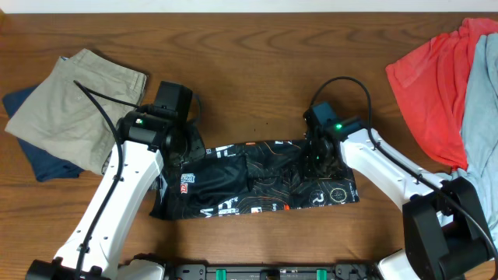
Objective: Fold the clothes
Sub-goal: 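Press the folded right section flat with the right gripper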
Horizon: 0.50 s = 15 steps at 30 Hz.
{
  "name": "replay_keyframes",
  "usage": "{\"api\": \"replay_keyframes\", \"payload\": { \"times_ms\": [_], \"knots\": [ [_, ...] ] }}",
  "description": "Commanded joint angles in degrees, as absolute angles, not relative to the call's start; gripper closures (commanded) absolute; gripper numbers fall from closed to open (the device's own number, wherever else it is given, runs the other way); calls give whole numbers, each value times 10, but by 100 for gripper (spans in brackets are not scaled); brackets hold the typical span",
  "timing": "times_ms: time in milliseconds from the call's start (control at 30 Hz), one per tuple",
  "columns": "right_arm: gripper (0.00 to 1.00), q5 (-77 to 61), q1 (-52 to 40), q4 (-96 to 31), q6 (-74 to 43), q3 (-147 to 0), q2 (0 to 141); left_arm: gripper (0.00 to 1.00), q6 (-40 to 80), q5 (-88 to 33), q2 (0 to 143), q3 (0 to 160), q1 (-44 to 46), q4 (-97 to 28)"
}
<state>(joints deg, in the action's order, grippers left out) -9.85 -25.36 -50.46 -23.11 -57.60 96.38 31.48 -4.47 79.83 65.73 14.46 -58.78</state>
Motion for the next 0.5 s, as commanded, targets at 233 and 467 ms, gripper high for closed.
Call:
{"api": "replay_keyframes", "payload": {
  "times_ms": [233,467],
  "knots": [
    [78,-109,-256,-475,-263,-553,967,55,311,-37,797,658,143,-591],
    [99,-109,-256,-442,-270,-553,967,55,311,-37,797,658,143,-591]
  ]
}}
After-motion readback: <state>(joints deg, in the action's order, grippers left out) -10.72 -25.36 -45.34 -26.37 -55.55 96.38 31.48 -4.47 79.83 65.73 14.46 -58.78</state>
